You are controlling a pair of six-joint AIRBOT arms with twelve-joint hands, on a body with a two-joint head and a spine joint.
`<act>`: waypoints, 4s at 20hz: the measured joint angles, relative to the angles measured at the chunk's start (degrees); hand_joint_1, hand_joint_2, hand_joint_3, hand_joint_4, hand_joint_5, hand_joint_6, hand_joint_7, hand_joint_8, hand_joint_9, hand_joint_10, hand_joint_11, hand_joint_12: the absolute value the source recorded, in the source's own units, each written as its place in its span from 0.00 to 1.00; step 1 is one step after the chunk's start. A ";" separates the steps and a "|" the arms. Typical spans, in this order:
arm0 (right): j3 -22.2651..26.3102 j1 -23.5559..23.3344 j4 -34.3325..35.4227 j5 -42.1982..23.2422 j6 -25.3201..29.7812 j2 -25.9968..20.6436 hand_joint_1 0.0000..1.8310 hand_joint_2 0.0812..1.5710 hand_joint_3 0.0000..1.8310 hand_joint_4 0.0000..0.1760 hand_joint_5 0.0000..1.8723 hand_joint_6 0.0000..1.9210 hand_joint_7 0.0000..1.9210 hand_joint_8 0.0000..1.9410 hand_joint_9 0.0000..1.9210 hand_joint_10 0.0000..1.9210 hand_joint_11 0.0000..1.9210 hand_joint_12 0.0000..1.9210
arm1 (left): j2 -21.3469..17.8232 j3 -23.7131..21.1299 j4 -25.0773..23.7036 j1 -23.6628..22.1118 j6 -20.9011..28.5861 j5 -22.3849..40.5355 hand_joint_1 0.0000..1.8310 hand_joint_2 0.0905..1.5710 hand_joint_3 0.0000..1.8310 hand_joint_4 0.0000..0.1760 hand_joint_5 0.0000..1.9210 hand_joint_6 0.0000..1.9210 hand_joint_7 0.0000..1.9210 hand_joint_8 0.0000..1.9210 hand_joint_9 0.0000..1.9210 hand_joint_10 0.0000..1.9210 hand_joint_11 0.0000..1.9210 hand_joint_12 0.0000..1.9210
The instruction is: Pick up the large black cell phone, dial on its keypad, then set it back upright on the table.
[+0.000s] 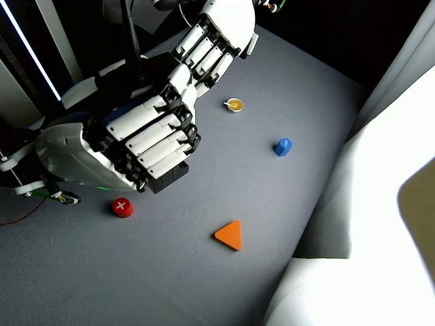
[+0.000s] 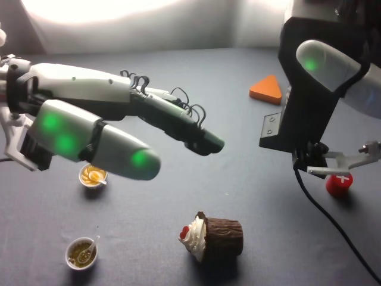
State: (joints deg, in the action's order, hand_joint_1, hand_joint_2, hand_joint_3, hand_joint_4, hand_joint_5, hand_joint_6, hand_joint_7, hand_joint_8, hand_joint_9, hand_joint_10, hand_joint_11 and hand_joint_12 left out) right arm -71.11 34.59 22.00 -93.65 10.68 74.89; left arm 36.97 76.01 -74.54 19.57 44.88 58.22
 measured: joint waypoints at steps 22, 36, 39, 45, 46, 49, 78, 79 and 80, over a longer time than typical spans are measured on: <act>-2.73 2.89 -0.70 0.04 0.02 4.35 0.74 0.73 0.00 0.00 0.48 0.52 0.43 0.60 0.44 0.75 0.41 0.75 | -1.27 -3.76 -1.14 0.00 23.02 -12.81 0.00 0.75 0.00 0.00 0.19 0.00 0.24 0.00 0.24 0.01 0.03 0.43; -5.90 3.52 -1.90 0.07 0.70 6.05 0.75 0.72 0.00 0.00 0.48 0.51 0.44 0.59 0.46 0.73 0.43 0.72 | -1.25 -2.84 -4.44 0.59 31.30 -14.97 0.00 0.75 0.00 0.00 0.19 0.00 0.26 0.00 0.23 0.00 0.02 0.42; -6.16 3.52 -2.54 0.04 0.79 6.08 0.74 0.73 0.00 0.00 0.46 0.54 0.43 0.59 0.45 0.73 0.42 0.71 | -1.25 -1.75 -4.66 1.68 32.52 -14.84 0.00 0.75 0.00 0.00 0.19 0.00 0.26 0.00 0.24 0.00 0.02 0.42; -6.56 3.45 -3.45 0.07 0.83 6.51 0.80 0.71 0.00 0.00 0.48 0.48 0.43 0.57 0.46 0.66 0.43 0.84 | -1.11 -0.20 -5.16 3.21 32.46 -14.49 0.00 0.75 0.00 0.00 0.20 0.00 0.27 0.00 0.24 0.00 0.03 0.42; -6.75 3.45 -3.48 0.07 0.85 6.62 0.76 0.71 0.00 0.00 0.47 0.51 0.45 0.57 0.47 0.70 0.42 0.76 | -1.11 -0.20 -4.46 3.19 32.48 -14.27 0.00 0.75 0.00 0.00 0.20 0.00 0.27 0.00 0.24 0.00 0.04 0.41; -7.06 3.45 -4.74 0.04 0.83 6.86 0.74 0.73 0.00 0.00 0.46 0.55 0.42 0.62 0.43 0.75 0.40 0.73 | -1.11 -0.79 -4.17 3.08 31.74 -14.40 0.00 0.75 0.00 0.00 0.21 0.00 0.27 0.00 0.24 0.00 0.04 0.40; -9.27 4.52 -6.12 0.04 1.11 8.94 0.80 0.72 0.00 0.00 0.45 0.52 0.42 0.58 0.45 0.67 0.41 0.86 | -1.55 -1.51 -8.85 -0.96 32.41 -13.88 0.00 0.75 0.00 0.00 0.20 0.01 0.27 0.01 0.25 0.00 0.04 0.41; -9.29 4.57 -6.19 0.07 1.14 8.94 0.80 0.72 0.00 0.00 0.45 0.52 0.42 0.58 0.45 0.67 0.41 0.86 | -1.55 -1.53 -8.81 -0.96 32.41 -13.90 0.00 0.75 0.00 0.00 0.20 0.01 0.27 0.01 0.25 0.00 0.04 0.41; -9.31 4.57 -6.16 0.04 1.16 8.94 0.75 0.73 0.00 0.00 0.45 0.55 0.43 0.59 0.45 0.72 0.41 0.77 | -1.55 -1.68 -8.87 -0.96 32.41 -13.99 0.00 0.75 0.00 0.00 0.20 0.00 0.27 0.01 0.24 0.00 0.04 0.41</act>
State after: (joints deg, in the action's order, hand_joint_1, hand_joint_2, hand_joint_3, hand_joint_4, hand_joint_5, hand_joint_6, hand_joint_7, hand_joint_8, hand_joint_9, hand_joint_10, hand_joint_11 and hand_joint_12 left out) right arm -80.42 39.16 15.84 -93.60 11.84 83.83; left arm 35.42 74.32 -83.42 18.61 77.30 44.23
